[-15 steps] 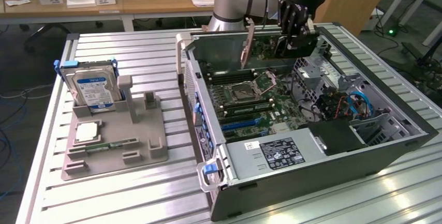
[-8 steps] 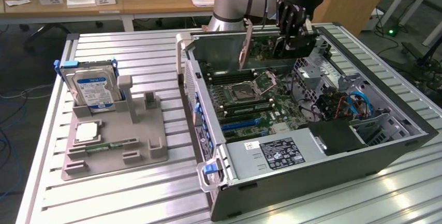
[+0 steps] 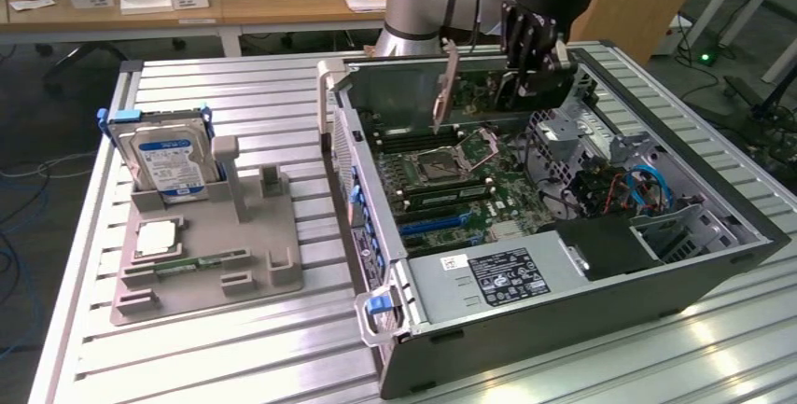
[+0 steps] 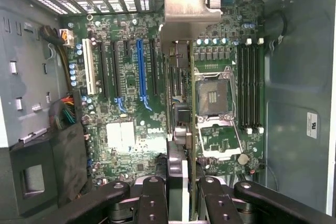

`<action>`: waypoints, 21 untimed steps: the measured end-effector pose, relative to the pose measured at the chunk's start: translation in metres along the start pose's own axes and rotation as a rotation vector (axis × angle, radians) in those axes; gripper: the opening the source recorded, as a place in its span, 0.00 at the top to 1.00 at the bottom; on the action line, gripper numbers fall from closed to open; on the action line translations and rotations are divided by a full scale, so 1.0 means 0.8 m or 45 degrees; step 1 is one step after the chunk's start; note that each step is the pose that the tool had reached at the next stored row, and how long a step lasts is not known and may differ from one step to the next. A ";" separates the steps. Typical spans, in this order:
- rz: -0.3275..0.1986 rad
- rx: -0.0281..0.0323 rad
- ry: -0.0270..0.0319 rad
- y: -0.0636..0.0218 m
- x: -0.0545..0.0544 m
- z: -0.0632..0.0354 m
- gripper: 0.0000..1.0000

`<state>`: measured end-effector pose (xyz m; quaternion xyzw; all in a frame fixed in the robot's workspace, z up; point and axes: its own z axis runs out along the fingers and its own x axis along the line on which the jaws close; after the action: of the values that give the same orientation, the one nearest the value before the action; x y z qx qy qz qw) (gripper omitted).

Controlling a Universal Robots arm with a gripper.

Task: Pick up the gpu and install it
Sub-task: 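Insert the gpu into the slot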

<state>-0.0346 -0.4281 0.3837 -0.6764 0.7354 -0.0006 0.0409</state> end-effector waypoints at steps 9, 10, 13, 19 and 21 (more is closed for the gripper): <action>0.000 -0.0002 0.0003 0.009 0.001 0.001 0.72; -0.001 -0.0003 0.0004 0.009 0.001 0.001 0.72; -0.001 -0.0008 0.0003 0.010 0.001 0.002 0.72; -0.001 -0.0015 0.0003 0.012 0.002 0.003 0.72; -0.001 -0.0016 0.0004 0.013 0.002 0.003 0.72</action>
<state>-0.0448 -0.4285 0.3807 -0.6766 0.7352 -0.0003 0.0403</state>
